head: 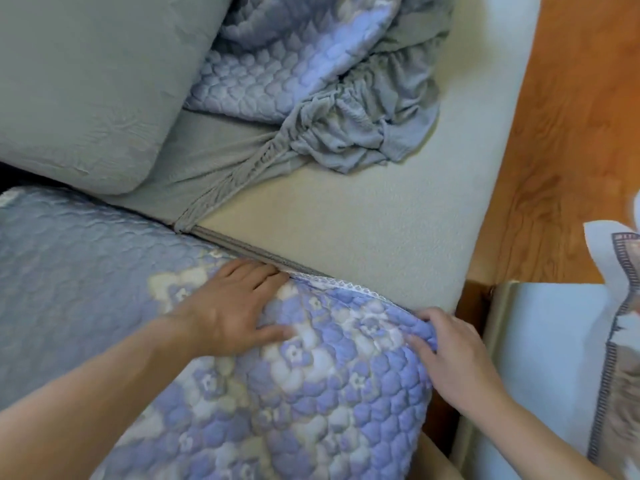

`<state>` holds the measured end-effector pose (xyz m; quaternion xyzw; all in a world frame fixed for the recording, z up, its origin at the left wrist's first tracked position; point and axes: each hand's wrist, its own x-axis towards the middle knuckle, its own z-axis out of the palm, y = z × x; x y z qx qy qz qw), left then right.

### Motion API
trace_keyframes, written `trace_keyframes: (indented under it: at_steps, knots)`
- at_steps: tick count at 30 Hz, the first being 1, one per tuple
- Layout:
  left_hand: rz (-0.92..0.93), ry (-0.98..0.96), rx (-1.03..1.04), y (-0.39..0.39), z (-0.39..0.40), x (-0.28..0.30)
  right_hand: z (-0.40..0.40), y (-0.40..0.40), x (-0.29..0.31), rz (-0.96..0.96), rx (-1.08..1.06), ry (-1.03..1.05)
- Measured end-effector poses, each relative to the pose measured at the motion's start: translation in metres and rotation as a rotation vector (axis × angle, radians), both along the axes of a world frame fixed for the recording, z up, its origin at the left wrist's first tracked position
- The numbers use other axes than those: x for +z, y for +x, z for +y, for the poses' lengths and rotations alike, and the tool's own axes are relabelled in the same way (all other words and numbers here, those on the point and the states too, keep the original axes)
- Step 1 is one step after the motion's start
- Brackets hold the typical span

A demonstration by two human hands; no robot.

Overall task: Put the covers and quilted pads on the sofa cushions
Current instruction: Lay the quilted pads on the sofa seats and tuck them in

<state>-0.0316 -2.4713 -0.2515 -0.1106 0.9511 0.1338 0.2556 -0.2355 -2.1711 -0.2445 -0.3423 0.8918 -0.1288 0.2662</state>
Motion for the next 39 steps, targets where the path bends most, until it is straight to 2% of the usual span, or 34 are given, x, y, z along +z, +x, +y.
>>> trace_keyframes:
  at_steps: [2, 5, 8, 9, 10, 11, 12, 14, 16, 18, 19, 21, 24, 26, 30, 32, 34, 37, 39]
  knots:
    - [0.003, -0.076, -0.047, 0.002, 0.005, -0.004, 0.011, -0.007, -0.001, 0.059, 0.027, -0.047]
    - [-0.001, -0.100, -0.004, -0.008, 0.009, -0.005, 0.017, -0.008, -0.006, 0.174, 0.004, -0.110]
    - [-0.114, -0.060, 0.017, -0.026, 0.008, 0.003, 0.015, 0.000, -0.007, 0.211, -0.337, 0.052]
    - [-0.147, -0.049, 0.022, -0.031, 0.008, 0.003, 0.010, 0.004, -0.002, 0.251, -0.414, 0.039]
    - [-0.173, -0.047, 0.035, -0.036, 0.007, 0.002, 0.003, 0.010, 0.004, 0.294, -0.390, -0.035]
    - [-0.191, -0.052, 0.060, -0.043, 0.008, 0.002, -0.007, 0.019, 0.013, 0.301, -0.270, -0.131]
    - [-0.211, -0.069, 0.095, -0.049, 0.010, 0.001, -0.017, 0.031, 0.019, 0.242, -0.111, -0.182]
    - [-0.252, -0.116, 0.104, -0.061, 0.019, 0.000, -0.029, 0.051, 0.019, 0.021, 0.093, -0.075]
    - [-0.203, -0.139, 0.009, -0.066, 0.036, 0.001, -0.031, 0.057, 0.012, -0.119, 0.059, 0.072]
    - [-0.018, -0.061, -0.056, -0.060, 0.047, 0.002, -0.034, 0.053, 0.005, -0.156, -0.001, 0.114]
    - [0.011, 0.002, -0.034, -0.056, 0.049, 0.002, -0.037, 0.050, 0.001, -0.173, -0.013, 0.150]
    - [-0.057, 0.085, 0.020, -0.052, 0.051, 0.002, -0.049, 0.047, -0.005, -0.203, -0.027, 0.266]
    - [-0.218, 0.014, 0.062, -0.076, 0.069, 0.007, -0.066, 0.046, -0.009, -0.257, -0.119, 0.424]
    - [-0.278, -0.023, 0.078, -0.098, 0.084, 0.016, -0.069, 0.048, -0.007, -0.288, -0.210, 0.436]
    - [-0.243, -0.038, 0.057, -0.103, 0.104, 0.013, -0.058, 0.054, -0.008, -0.214, -0.197, 0.466]
    - [-0.196, 0.049, 0.102, -0.099, 0.103, 0.005, -0.057, 0.039, -0.018, -0.310, -0.294, 0.537]
    - [-0.221, 0.088, 0.113, -0.099, 0.101, -0.003, -0.056, 0.014, -0.024, -0.492, -0.419, 0.563]
    - [-0.255, 0.062, 0.088, -0.108, 0.101, -0.006, -0.036, 0.001, -0.030, -0.806, -0.687, 0.406]
    - [-0.249, 0.023, 0.087, -0.111, 0.105, -0.008, -0.026, 0.002, -0.032, -0.946, -0.864, 0.344]
